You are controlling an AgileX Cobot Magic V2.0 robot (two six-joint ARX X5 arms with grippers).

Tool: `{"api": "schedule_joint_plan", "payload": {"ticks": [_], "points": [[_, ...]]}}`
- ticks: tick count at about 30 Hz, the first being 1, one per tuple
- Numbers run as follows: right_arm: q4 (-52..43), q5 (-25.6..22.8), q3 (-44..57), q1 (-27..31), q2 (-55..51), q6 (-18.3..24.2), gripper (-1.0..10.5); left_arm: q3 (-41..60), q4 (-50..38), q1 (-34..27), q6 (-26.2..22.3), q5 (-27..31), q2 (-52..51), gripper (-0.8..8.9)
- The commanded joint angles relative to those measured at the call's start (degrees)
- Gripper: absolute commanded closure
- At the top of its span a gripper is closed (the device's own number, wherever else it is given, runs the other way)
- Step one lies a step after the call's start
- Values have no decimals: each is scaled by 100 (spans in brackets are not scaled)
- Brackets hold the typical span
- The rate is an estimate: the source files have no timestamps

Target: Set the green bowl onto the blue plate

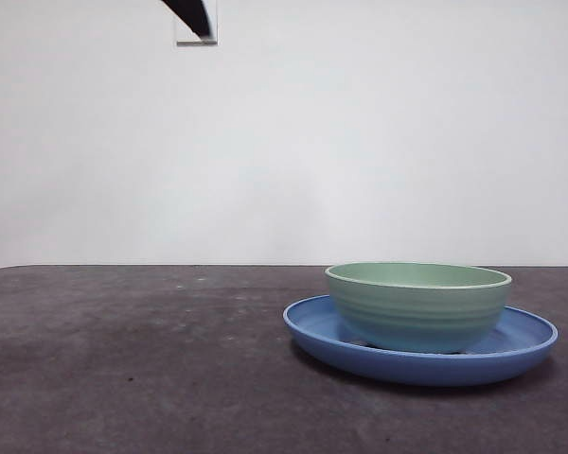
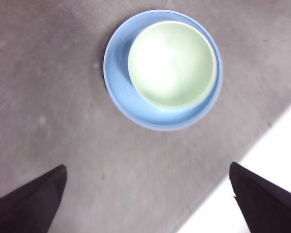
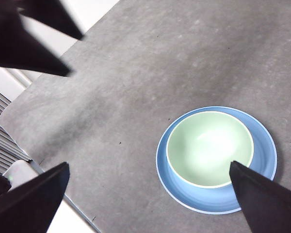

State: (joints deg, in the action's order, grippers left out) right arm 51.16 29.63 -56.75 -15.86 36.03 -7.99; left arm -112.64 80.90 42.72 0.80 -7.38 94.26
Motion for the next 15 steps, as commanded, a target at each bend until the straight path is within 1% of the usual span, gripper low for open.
{"api": "schedule_joint_plan", "payload": {"ticks": [1,8,13,15], "points": [[-50,-7,-105,-28,20,-55,348,588,-127,33,-79,7,-778,179],[-50,-7,-105,-28,20,-59,348,2793,-1355,33,-57,7,-3134,179],[-48,-7,-105,-28,20,-57,348,4144,-2409,31,39,7,-4583,179],[-48,-7,-105,-28,20,-57,348,4647,-2780,31,151,7,-5082,179]]}}
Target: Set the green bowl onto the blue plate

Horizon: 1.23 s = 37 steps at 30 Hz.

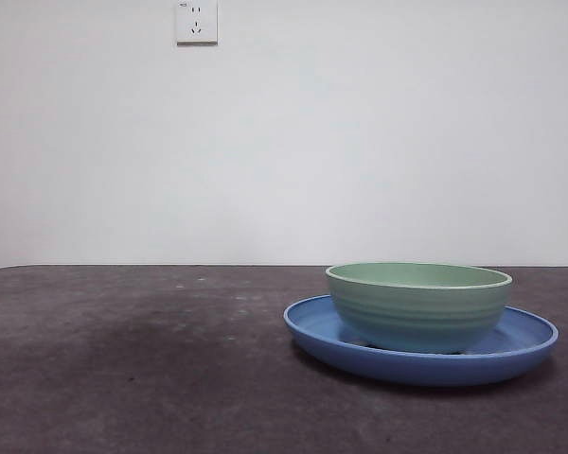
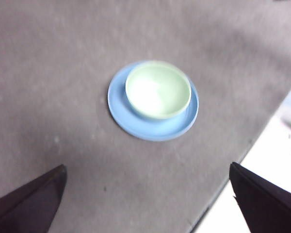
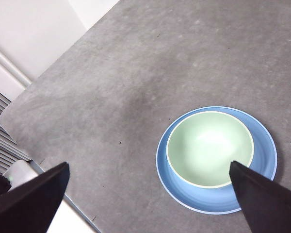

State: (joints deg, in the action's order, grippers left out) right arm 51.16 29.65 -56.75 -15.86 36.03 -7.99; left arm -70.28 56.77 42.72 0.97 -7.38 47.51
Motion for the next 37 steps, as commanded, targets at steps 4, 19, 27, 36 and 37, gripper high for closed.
{"api": "schedule_joint_plan", "payload": {"ticks": [4,19,27,36,37], "points": [[-48,-9,-105,-28,20,-57,348,1362,-848,31,544,7,-1250,179],[33,-17,-105,-28,22,-96,348,2144,-944,31,785,7,-1862,180],[647,-686,-103,-2,424,-356,348,2138,-949,33,787,7,-1862,180],[380,-1185,-103,125,1613,13,349,2138,-946,31,787,7,-1862,179],[319,-1182,-103,170,1755,87,349,2138,-946,33,787,7,-1862,180]]}}
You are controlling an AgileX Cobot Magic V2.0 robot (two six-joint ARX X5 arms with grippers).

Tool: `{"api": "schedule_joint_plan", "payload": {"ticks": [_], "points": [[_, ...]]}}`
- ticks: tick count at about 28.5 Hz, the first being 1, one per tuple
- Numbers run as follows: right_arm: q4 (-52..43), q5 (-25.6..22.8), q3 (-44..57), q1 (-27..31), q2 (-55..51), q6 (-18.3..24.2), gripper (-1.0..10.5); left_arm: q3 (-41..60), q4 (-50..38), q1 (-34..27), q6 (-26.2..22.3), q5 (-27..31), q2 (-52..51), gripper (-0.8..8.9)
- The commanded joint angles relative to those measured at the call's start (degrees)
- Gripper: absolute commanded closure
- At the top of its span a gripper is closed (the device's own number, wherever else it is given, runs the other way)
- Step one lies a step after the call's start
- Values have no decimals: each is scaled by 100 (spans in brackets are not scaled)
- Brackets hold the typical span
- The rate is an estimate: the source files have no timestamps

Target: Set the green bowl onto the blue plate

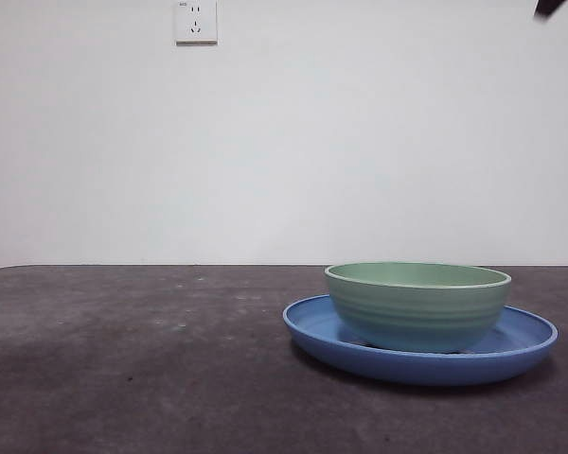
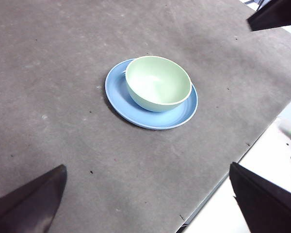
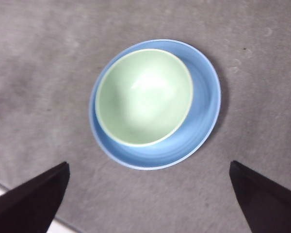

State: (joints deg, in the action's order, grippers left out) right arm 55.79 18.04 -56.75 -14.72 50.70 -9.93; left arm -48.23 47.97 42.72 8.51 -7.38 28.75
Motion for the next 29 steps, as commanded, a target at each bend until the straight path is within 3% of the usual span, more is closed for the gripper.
{"api": "schedule_joint_plan", "payload": {"ticks": [1,9,12,16,23,26,29], "points": [[-227,-17,-103,114,468,339,349,-68,-66,33,33,7,13,179],[-872,17,-103,774,1893,540,355,-68,-66,33,33,7,13,180],[-1051,116,-103,1014,2433,625,439,-68,-66,31,33,7,13,179],[-1276,326,-103,1200,3077,739,468,-68,-66,33,33,7,13,180],[-1683,1097,-103,1268,3974,804,595,-68,-68,31,33,7,13,180],[-1801,1095,-103,1266,4253,804,615,-68,-68,33,33,7,13,179],[-1950,1123,-103,1266,4426,807,712,-68,-68,33,33,7,13,179]]}}
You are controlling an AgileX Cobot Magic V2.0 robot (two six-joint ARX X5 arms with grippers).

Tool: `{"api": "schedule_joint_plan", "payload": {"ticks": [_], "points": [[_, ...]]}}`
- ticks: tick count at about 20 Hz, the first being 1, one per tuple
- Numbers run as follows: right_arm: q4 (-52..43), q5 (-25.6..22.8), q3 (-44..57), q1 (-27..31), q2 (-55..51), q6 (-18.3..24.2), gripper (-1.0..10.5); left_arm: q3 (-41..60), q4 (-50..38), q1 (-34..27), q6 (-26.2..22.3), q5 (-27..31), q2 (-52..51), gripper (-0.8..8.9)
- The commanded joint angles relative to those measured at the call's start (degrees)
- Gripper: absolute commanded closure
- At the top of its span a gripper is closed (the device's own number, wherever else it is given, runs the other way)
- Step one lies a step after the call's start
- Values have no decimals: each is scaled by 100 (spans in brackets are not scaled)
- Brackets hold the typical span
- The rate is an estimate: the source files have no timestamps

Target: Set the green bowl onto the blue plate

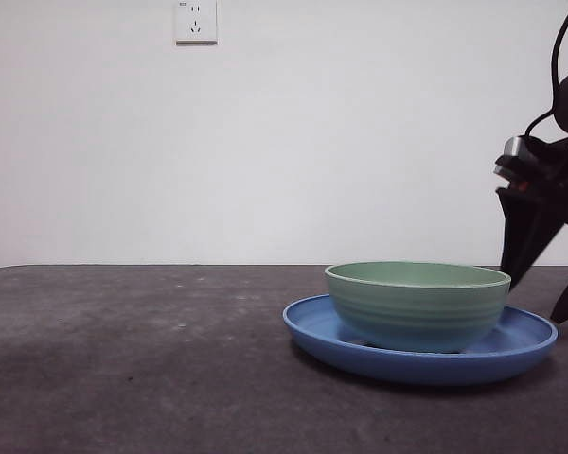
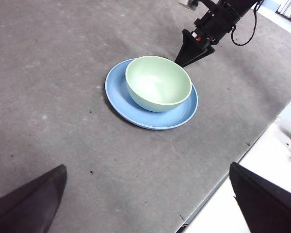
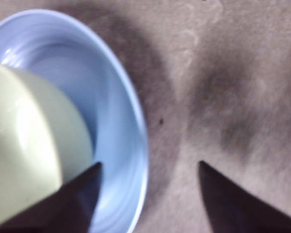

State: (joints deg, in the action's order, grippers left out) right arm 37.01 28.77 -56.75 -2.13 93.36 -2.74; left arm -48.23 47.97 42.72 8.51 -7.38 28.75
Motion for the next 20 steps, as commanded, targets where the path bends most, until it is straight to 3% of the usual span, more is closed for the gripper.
{"api": "schedule_joint_plan", "payload": {"ticks": [1,4,11,14,20], "points": [[-101,138,-103,7,210,87,729,-68,-70,31,33,7,13,180],[-131,424,-103,0,376,87,791,-68,-98,31,33,7,13,179],[-138,588,-103,-11,640,85,853,-68,-101,33,35,7,13,179],[-114,573,-103,-33,640,81,938,-68,-105,33,35,7,13,179],[-31,590,-188,-37,623,17,938,-68,-105,33,35,7,13,179]]}}
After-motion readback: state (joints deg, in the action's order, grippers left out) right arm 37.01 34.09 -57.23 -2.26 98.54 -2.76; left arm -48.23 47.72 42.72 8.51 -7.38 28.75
